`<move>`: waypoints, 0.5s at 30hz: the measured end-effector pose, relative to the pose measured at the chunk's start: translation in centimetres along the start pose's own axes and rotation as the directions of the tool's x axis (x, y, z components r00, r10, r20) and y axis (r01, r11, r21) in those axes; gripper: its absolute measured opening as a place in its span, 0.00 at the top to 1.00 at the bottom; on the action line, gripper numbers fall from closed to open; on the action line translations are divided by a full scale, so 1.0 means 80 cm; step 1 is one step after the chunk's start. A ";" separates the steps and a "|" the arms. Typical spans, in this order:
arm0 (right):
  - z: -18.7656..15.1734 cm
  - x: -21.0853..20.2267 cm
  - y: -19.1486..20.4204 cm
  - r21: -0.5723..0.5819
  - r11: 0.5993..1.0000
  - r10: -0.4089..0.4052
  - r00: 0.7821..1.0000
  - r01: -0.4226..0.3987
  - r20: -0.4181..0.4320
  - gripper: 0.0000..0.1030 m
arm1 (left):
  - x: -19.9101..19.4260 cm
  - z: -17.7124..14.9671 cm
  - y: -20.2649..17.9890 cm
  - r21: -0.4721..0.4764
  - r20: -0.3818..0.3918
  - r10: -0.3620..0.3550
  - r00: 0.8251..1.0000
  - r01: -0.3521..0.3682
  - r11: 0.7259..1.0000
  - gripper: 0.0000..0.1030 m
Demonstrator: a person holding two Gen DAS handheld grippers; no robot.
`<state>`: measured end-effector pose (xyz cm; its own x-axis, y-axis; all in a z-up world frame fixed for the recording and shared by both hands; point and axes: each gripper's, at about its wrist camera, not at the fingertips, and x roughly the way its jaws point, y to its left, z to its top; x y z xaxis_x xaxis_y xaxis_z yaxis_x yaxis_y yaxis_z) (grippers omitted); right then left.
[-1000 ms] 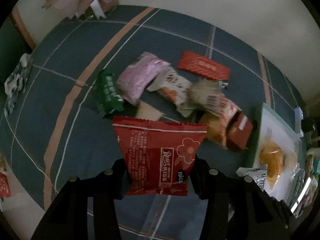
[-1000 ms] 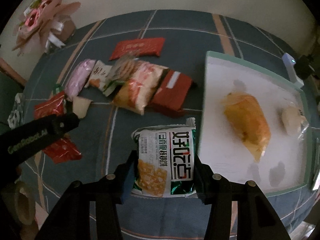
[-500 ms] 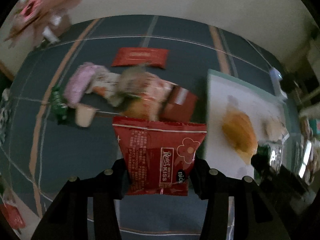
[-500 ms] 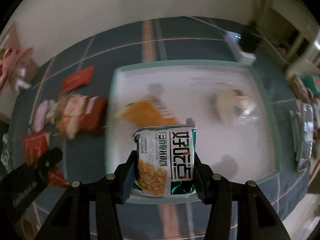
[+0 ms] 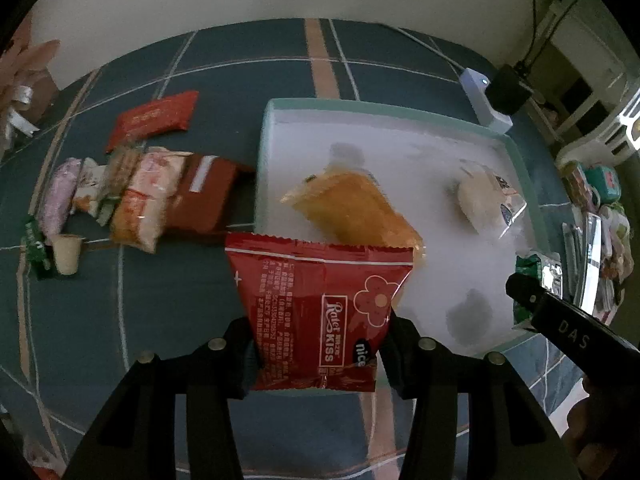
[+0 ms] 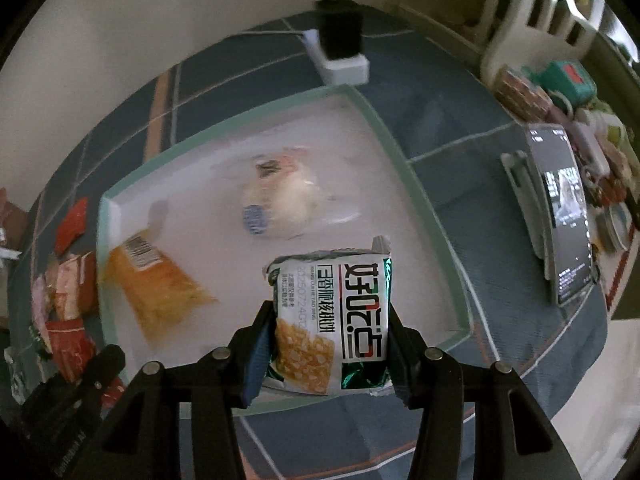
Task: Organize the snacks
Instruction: 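Carry the red packet and cracker pack over the white tray and release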
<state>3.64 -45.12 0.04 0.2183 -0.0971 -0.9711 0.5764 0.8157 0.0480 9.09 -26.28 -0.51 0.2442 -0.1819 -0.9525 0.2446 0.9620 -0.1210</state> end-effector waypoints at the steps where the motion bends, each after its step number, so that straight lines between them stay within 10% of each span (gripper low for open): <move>1: 0.000 0.001 -0.003 0.006 1.000 0.000 1.000 0.000 -0.004 0.48 | 0.000 -0.001 -0.002 0.002 0.004 -0.002 1.000 0.002 1.000 0.50; 15: 0.001 0.005 0.004 -0.018 1.000 0.008 1.000 -0.008 0.001 0.48 | 0.003 0.003 -0.008 0.023 0.060 -0.025 0.998 0.024 0.999 0.49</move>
<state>4.00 -44.94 -0.33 0.2240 -0.0914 -0.9703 0.5602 0.8267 0.0514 9.19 -27.02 -0.64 0.2941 -0.2178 -0.9306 0.2716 0.9526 -0.1371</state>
